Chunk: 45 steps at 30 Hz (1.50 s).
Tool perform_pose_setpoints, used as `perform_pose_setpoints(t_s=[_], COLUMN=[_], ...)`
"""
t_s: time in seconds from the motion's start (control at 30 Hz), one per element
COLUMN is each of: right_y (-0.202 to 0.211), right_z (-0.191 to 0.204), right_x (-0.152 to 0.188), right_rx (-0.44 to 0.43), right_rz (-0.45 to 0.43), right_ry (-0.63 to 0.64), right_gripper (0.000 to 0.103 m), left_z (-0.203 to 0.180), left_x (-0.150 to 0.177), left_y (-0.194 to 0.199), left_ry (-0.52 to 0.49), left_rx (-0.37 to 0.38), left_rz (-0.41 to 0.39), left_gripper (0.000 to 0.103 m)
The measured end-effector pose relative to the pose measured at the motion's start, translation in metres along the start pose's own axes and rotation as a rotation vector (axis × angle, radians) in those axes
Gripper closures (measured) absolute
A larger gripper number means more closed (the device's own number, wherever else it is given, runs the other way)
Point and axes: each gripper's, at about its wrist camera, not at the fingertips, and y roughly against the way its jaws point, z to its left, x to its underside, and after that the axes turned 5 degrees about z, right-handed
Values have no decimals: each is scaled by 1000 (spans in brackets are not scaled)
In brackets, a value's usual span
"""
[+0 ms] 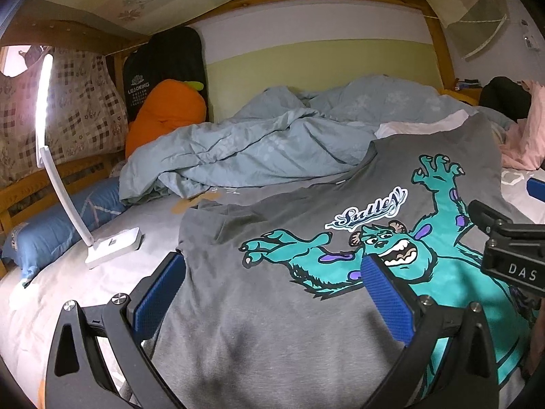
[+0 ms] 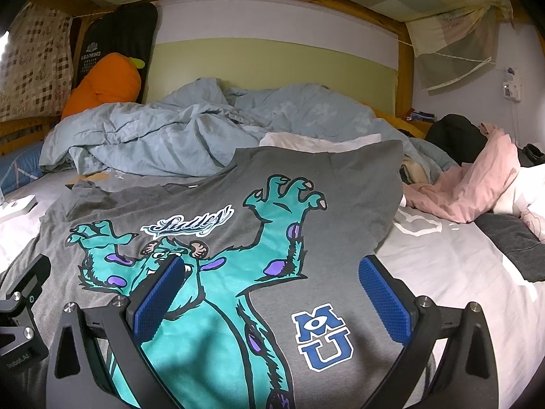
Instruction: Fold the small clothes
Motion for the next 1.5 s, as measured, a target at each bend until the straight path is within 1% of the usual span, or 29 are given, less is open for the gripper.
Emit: perform_pose_setpoints(t_s=[0.13, 0.23, 0.37, 0.4, 0.5, 0.53, 0.57, 0.63, 0.7, 0.73, 0.77, 0.83, 0.9, 1.0, 1.23, 1.33, 1.4, 1.5], right_y=[0, -1, 0, -1, 1, 3, 6, 10, 9, 5, 3, 1, 5, 9, 12, 13, 10, 11], right_z=[0, 1, 1, 2, 0, -2, -4, -8, -9, -7, -6, -5, -7, -7, -8, -4, 2, 7], right_x=[0, 0, 0, 0, 0, 1, 2, 3, 3, 2, 1, 1, 2, 3, 1, 1, -1, -1], right_rx=[-3, -1, 0, 2, 16, 24, 35, 30, 22, 19, 19, 20, 25, 25, 25, 56, 61, 65], right_rz=[1, 7, 5, 6, -3, -8, -20, -41, -35, -16, -5, 5, -14, -31, -17, -15, -14, -20], right_ry=[2, 8, 10, 11, -6, -14, -31, -49, -43, -32, -25, -18, -28, -30, -30, -6, 16, 40], right_gripper=[0, 0, 0, 0, 0, 0, 0, 0, 0, 0, 0, 0, 0, 0, 0, 0, 0, 0], left_z=[1, 1, -8, -9, -17, -21, -26, -33, -39, -40, -42, -42, -39, -32, -13, -7, -3, 7], left_x=[1, 3, 4, 3, 5, 5, 6, 8, 11, 12, 13, 12, 11, 10, 7, 7, 7, 6], left_y=[-3, 2, 8, 8, 10, 11, 12, 16, 23, 25, 26, 19, 13, 12, 4, 1, -2, -5], left_ry=[13, 5, -46, -61, -118, -137, -159, -190, -215, -223, -232, -240, -226, -183, -75, -45, -24, 26], left_rx=[-5, -6, -19, -15, 59, 57, 40, 9, -14, -20, -21, 7, 27, 32, 32, 35, 35, 68], left_rz=[18, -6, -34, -35, -32, -36, -42, -66, -103, -115, -115, -69, -28, -24, 14, 33, 47, 57], left_gripper=[1, 1, 1, 1, 1, 1, 1, 1, 1, 1, 1, 1, 1, 1, 1, 1, 1, 1])
